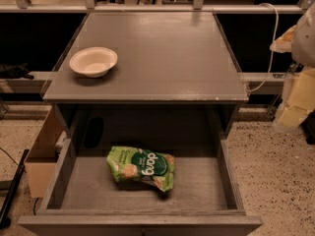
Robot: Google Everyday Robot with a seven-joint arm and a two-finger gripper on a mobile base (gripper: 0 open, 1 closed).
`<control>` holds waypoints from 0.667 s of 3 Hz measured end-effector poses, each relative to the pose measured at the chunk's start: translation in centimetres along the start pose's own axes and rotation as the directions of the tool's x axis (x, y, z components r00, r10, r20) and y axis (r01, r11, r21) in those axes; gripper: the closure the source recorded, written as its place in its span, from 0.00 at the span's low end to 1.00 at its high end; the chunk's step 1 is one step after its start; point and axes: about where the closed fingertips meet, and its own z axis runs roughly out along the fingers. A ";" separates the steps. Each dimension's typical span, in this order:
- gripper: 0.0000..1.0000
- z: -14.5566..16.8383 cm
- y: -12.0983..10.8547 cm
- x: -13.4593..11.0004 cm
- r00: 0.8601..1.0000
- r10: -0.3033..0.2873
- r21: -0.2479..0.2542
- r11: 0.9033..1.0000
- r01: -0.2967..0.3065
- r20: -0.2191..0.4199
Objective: Pick green rice chip bag from top drawer and place on counter
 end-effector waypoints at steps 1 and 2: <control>0.00 0.0 0.0 0.0 1.000 0.000 0.000 1.000 0.000 0.000; 0.00 0.2 1.0 0.0 0.998 0.032 0.010 0.999 -0.032 0.053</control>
Offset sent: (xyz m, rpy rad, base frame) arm -0.0610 0.0133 -0.0305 0.3934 -0.1237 -0.1389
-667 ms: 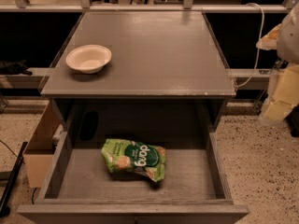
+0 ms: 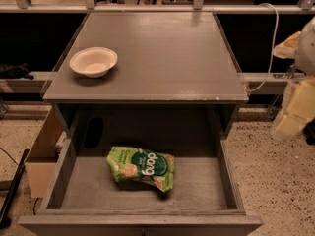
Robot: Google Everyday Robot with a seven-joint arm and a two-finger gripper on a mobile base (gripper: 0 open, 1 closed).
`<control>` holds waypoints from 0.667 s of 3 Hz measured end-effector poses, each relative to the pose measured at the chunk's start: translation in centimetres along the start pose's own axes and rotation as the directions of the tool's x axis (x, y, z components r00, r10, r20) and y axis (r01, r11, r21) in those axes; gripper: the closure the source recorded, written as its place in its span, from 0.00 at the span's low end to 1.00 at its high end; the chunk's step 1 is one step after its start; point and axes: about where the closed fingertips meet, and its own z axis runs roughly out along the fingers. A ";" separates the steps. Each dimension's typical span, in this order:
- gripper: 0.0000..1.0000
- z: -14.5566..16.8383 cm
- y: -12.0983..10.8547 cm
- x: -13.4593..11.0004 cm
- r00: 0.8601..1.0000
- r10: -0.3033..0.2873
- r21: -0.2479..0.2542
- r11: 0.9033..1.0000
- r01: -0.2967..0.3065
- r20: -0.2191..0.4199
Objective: Pick green rice chip bag from top drawer and place on counter
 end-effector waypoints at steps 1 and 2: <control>0.00 1.9 4.0 0.8 0.989 0.059 0.009 0.998 -0.061 0.132; 0.00 6.0 7.4 2.7 0.958 0.136 -0.007 0.990 -0.139 0.253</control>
Offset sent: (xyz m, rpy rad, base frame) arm -0.0842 0.0689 -0.1178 0.8062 -0.0715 -0.1319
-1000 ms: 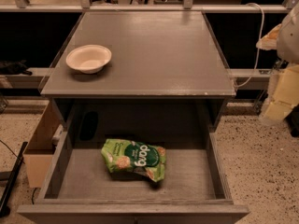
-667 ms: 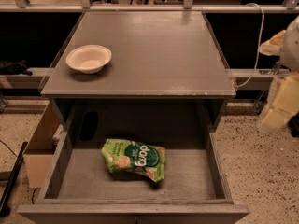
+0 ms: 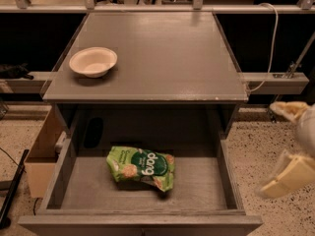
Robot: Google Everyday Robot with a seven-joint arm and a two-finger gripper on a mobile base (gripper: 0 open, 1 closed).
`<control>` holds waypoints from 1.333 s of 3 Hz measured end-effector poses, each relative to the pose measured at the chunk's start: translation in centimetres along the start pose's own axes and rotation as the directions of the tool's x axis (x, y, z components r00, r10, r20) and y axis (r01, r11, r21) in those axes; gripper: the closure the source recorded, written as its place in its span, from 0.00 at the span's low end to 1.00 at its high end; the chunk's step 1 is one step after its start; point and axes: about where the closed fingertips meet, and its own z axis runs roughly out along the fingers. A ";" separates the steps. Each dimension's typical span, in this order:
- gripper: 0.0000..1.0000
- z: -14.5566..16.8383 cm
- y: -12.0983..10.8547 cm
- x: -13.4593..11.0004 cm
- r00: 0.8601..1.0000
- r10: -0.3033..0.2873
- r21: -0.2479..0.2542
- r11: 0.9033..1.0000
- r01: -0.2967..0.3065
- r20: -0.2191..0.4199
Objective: Pick green rice chip bag from top drawer and place on counter
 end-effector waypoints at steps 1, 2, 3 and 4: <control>0.00 5.1 0.9 0.5 0.983 0.091 -0.028 0.996 -0.088 0.162; 0.00 9.1 0.1 -1.8 0.922 0.202 -0.090 0.979 -0.183 0.330; 0.00 9.6 0.4 -2.1 0.925 0.199 -0.093 0.980 -0.178 0.324; 0.00 14.7 3.3 -2.8 0.952 0.192 -0.105 0.980 -0.172 0.237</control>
Offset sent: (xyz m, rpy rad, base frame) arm 0.0755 0.0753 -0.0932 0.6177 -0.0204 -0.0978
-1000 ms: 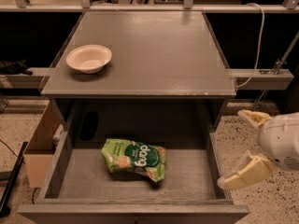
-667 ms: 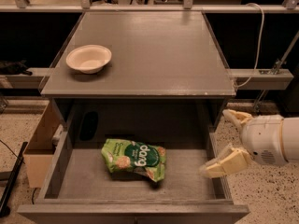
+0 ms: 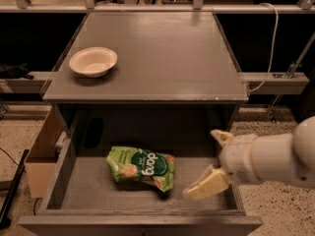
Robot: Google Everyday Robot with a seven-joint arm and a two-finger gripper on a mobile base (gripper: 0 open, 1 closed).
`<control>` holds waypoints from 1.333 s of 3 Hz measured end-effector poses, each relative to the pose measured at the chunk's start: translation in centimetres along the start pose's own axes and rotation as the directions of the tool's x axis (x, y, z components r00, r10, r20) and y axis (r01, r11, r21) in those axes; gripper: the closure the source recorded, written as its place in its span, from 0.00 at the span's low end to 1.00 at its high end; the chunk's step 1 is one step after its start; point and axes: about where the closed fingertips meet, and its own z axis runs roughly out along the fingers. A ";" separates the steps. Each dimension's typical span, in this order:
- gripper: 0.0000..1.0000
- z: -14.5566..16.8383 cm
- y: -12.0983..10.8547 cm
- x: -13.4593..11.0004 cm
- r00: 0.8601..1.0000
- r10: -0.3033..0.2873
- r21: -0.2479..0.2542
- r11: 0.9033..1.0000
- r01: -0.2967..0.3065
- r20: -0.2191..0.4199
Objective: Pick green rice chip bag from top drawer and place on counter
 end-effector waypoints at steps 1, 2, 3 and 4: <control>0.00 4.6 2.2 1.2 0.997 -0.004 -0.003 1.000 0.004 -0.083; 0.00 8.4 3.0 1.1 0.993 -0.024 0.004 1.000 0.024 -0.116; 0.00 12.4 2.1 -0.8 0.995 -0.017 0.033 0.999 0.020 -0.102; 0.00 14.0 2.0 -1.0 0.996 0.017 0.049 0.999 -0.013 -0.086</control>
Offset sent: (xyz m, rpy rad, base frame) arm 0.0162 0.0937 -0.0987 -0.1514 0.0458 0.0121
